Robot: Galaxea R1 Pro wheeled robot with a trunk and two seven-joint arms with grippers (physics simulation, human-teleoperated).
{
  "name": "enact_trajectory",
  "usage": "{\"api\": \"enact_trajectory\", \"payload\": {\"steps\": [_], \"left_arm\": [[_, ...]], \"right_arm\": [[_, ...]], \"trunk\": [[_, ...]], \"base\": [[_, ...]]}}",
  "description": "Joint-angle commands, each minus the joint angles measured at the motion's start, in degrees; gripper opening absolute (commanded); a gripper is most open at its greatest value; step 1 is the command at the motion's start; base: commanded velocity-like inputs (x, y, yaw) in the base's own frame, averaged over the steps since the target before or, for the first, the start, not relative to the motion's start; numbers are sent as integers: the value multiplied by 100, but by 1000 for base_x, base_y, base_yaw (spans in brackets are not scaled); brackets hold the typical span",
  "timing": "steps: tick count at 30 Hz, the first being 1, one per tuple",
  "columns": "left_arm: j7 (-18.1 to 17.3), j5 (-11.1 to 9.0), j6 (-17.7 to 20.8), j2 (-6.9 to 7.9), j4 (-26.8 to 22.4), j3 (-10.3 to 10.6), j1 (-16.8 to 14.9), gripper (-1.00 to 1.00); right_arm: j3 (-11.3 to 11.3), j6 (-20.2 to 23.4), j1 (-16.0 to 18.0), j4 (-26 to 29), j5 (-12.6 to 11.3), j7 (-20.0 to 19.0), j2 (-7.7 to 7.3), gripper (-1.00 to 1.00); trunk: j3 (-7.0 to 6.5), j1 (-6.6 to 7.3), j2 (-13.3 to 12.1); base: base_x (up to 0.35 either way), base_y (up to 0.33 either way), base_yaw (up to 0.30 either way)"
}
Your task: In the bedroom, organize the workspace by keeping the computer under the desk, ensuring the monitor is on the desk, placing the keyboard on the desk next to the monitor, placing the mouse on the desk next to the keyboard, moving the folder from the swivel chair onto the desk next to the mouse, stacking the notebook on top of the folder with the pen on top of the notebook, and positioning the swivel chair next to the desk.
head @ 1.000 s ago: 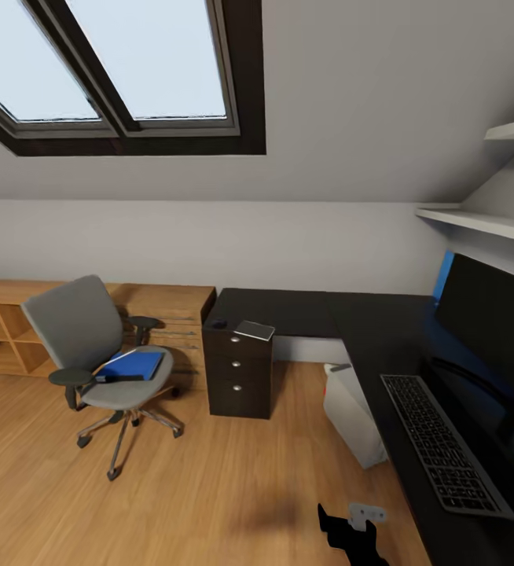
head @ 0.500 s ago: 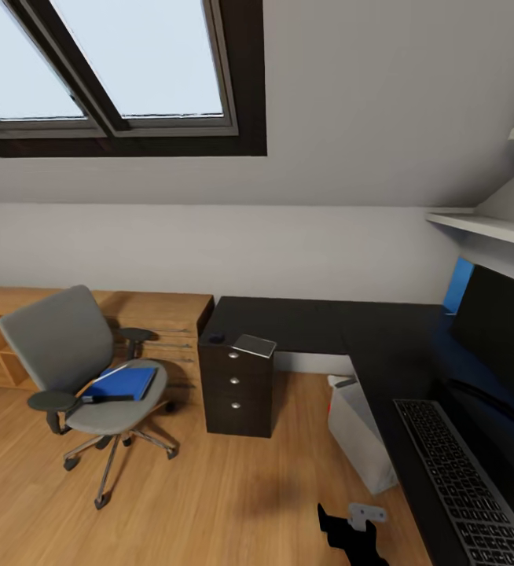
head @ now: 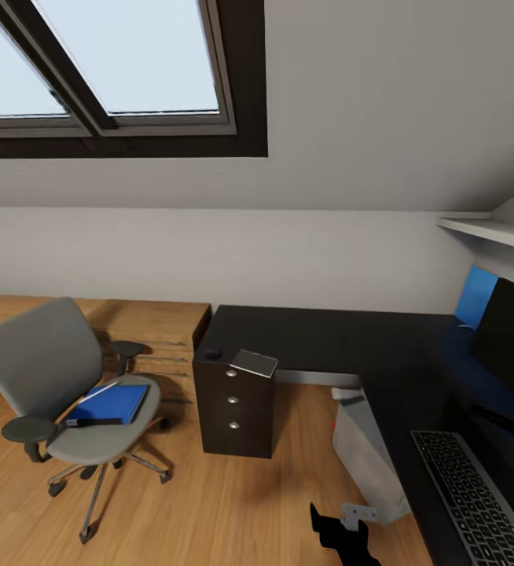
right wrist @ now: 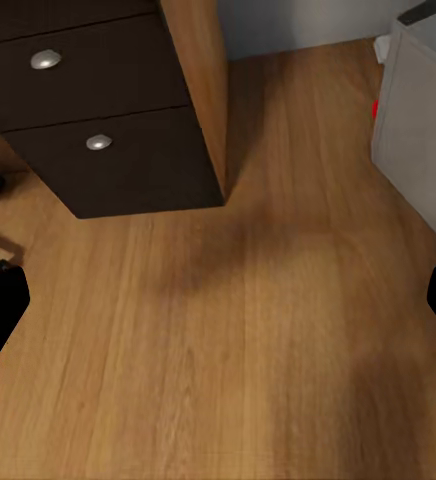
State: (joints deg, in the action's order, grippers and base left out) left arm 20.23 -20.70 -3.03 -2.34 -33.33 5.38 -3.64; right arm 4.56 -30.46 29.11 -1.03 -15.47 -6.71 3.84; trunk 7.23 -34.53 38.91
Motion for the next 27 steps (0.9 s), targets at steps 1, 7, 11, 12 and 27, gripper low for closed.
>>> {"api": "enact_trajectory", "payload": {"steps": [1, 7, 11, 12, 27], "left_arm": [[42, -58, -31, 6, 1, 42, -5, 100], [42, -59, -128, 7, -25, 48, -5, 100], [-12, -65, -182, 33, -987, 38, -5, 100], [-2, -65, 217, 31, -1570, 60, -5, 100], [9, -75, 3739, 103, -5357, -681, 4, 100]], "right_arm": [[45, -22, 7, -11, -61, -21, 2, 100], [50, -23, 7, -8, -57, -18, 9, 100], [84, 95, 10, 347, -57, 42, 31, 100], [83, 606, 13, 920, -58, 210, 34, 100], [785, 7111, 39, 6583, -17, 1841, 119, 100]], "trunk": [[-9, 18, -35], [-117, 150, -276], [-189, 237, -436], [-207, 259, -476], [-350, 435, -797]], "base": [[332, 0, 0], [332, 0, 0], [332, 0, 0], [332, 0, 0], [332, 0, 0]]}}
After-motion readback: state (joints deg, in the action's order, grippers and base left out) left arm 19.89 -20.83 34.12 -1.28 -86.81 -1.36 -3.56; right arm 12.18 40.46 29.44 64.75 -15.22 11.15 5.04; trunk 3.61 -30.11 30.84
